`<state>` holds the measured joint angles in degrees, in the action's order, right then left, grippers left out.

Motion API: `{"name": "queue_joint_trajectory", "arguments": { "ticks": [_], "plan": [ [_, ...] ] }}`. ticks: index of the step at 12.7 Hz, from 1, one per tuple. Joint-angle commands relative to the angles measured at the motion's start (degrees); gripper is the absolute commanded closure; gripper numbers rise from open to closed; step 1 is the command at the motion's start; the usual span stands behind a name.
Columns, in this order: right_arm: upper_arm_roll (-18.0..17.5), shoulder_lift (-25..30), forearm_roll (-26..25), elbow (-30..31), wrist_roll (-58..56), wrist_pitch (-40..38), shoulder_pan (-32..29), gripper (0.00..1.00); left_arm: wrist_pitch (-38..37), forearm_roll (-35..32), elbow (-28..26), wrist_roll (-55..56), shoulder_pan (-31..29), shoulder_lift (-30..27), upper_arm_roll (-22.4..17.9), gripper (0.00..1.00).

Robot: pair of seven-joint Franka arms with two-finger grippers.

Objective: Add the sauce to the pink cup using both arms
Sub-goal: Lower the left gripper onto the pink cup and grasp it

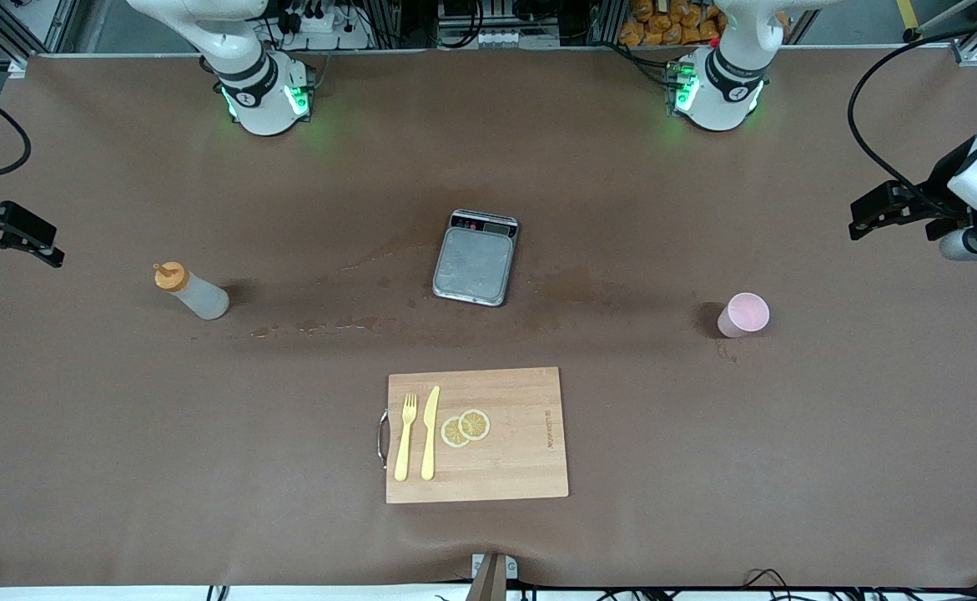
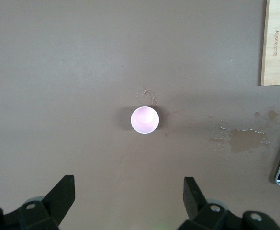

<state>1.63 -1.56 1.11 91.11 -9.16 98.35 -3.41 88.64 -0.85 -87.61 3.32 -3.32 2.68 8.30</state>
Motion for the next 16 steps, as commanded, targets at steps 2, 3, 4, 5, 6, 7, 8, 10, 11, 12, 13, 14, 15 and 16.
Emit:
{"name": "queue_joint_trajectory", "arguments": {
  "ticks": [2,3,4,5,6,7,8,10,11,12,13,14,15,16],
  "plan": [
    [-0.7,1.5,0.2,1.3,-0.6,0.0,-1.1,0.00,-1.1,-0.6,0.3,-0.4,-0.2,-0.6,0.0,0.00],
    [-0.7,1.5,0.2,1.4,-0.5,0.0,-1.1,0.00,-1.1,-0.6,0.2,-0.5,-0.2,-0.5,0.0,0.00],
    [-0.7,1.5,0.2,1.4,-0.6,0.0,-1.1,0.00,-1.1,-0.6,0.3,-0.5,-0.2,0.0,0.1,0.00],
    [-0.7,1.5,0.2,1.4,-0.5,0.0,-1.1,0.00,-1.1,-0.7,0.3,-0.5,0.0,0.1,0.1,0.00],
    [-0.7,1.5,0.2,1.4,-0.5,0.0,-1.0,0.00,-1.0,-0.6,0.3,-0.8,-0.3,1.1,0.1,0.00],
    [-0.7,1.5,0.2,1.4,-0.6,0.0,-1.1,0.00,-1.1,-0.5,0.0,-1.2,-0.4,1.6,0.1,0.00],
    [-0.7,1.5,0.2,1.3,-0.6,0.0,-1.0,0.00,-1.1,-0.3,-0.5,-1.3,-0.4,2.1,0.1,0.00],
    [-0.7,1.5,0.2,1.3,-0.6,0.0,-0.9,0.00,-0.9,-0.3,-1.8,-1.1,-0.3,4.4,0.1,0.00],
    [-0.7,1.5,0.2,1.4,-0.6,0.0,-1.0,0.00,0.4,-0.3,-3.4,-0.6,-0.3,4.7,0.1,0.00],
    [-0.7,1.5,0.2,1.4,-0.6,0.0,-1.0,0.00,3.5,-0.3,-6.1,-0.5,-0.5,5.0,0.1,0.00],
    [-0.7,1.5,0.2,1.3,-0.6,0.0,-1.0,0.00,7.1,-0.3,-9.3,-0.4,-0.7,5.0,0.1,0.00],
    [-0.7,1.5,0.2,1.4,-0.6,0.0,-1.0,0.00,11.2,-0.3,-12.8,-0.3,-0.7,5.0,0.1,0.00],
    [-0.7,1.5,0.2,1.4,-0.6,0.0,-1.0,0.00,16.1,-0.3,-16.8,-0.3,-1.4,5.0,0.1,0.00],
    [-0.7,1.5,0.2,1.3,-0.6,0.1,-1.1,0.00,21.6,-0.3,-20.7,-0.4,-2.4,5.0,0.1,0.00]
  ]
}}
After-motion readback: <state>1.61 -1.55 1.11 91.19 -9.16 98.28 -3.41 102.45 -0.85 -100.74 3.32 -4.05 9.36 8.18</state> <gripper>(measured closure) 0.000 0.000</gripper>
